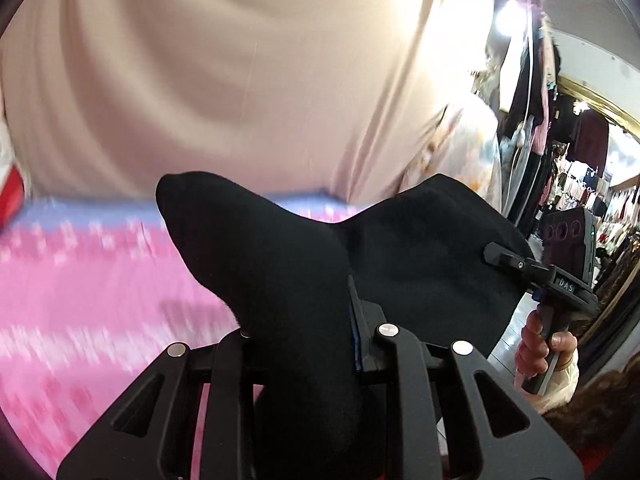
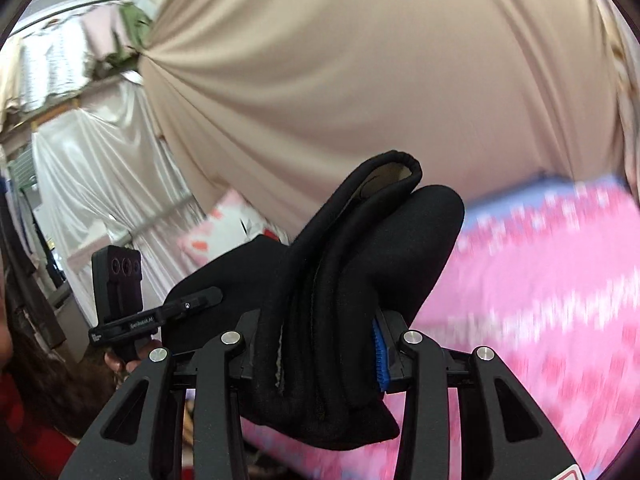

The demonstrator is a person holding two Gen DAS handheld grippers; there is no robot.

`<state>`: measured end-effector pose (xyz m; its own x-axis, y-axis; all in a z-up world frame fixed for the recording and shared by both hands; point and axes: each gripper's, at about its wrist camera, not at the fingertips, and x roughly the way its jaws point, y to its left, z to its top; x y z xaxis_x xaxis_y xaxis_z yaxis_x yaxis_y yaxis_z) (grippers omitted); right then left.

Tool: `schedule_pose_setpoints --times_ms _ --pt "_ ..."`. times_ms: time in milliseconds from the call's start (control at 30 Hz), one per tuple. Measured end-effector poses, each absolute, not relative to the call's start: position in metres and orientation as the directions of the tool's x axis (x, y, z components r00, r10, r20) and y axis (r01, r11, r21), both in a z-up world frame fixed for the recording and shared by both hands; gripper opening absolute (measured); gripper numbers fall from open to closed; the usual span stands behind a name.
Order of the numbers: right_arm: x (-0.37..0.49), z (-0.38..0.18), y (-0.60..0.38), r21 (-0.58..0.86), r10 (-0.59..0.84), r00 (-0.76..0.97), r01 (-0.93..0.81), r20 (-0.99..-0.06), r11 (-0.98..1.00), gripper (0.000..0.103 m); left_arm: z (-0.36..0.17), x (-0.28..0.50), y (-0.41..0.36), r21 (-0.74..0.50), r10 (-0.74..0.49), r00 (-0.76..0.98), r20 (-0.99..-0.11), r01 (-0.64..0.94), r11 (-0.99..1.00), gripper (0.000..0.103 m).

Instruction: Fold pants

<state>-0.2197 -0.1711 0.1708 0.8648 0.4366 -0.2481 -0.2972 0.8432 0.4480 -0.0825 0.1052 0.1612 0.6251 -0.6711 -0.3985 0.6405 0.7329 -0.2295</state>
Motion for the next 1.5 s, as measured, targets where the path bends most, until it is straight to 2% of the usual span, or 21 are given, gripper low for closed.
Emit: schedule_pose_setpoints --times_ms 167,267,500,633,800,967,1133,1233,1400,1500 --pt "-0.185 0.220 -0.175 0.369 0.437 0.893 -0.374 -0.103 0.851 0.038 0.203 -0.061 0.097 -0.127 -0.626 0.733 -0.268 0.617 0.777 0.022" --pt "-0.153 0.238 -0.181 0.337 0.435 0.899 -0.393 -0.055 0.856 0.038 0.220 -0.033 0.090 -0.072 -0.578 0.793 -0.194 0.576 0.814 0.023" --pt "-0.034 0.233 -0.207 0.405 0.411 0.912 -0.370 -0.014 0.836 0.038 0.220 0.057 0.061 -0.008 -0.436 0.887 -0.151 0.440 0.898 0.024" --pt "0.030 0.195 -0.225 0.474 0.396 0.917 -0.330 -0.045 0.816 0.038 0.186 0.134 0.040 -0.015 -0.363 0.908 -0.209 0.369 0.929 0.024" --pt "0.103 0.122 -0.246 0.573 0.372 0.919 -0.238 -0.127 0.784 0.038 0.125 0.209 0.018 0.008 -0.290 0.907 -0.305 0.307 0.952 0.024" --pt "0.152 0.053 -0.258 0.625 0.352 0.906 -0.136 -0.235 0.769 0.038 0.057 0.260 0.007 0.051 -0.257 0.886 -0.387 0.299 0.953 0.024" --pt "0.171 -0.005 -0.268 0.661 0.343 0.865 -0.017 -0.367 0.751 0.039 0.004 0.292 0.016 -0.009 -0.273 0.801 -0.533 0.317 0.948 0.024" --pt "0.168 -0.021 -0.270 0.662 0.337 0.838 0.038 -0.429 0.749 0.039 -0.016 0.290 0.031 -0.028 -0.269 0.771 -0.577 0.311 0.950 0.032" --pt "0.165 -0.030 -0.272 0.663 0.327 0.816 0.090 -0.477 0.743 0.040 -0.029 0.285 0.043 -0.080 -0.286 0.736 -0.613 0.303 0.950 0.032" --pt "0.162 -0.027 -0.271 0.698 0.355 0.812 0.088 -0.463 0.710 0.038 -0.023 0.283 0.048 -0.126 -0.306 0.722 -0.620 0.294 0.948 0.026"
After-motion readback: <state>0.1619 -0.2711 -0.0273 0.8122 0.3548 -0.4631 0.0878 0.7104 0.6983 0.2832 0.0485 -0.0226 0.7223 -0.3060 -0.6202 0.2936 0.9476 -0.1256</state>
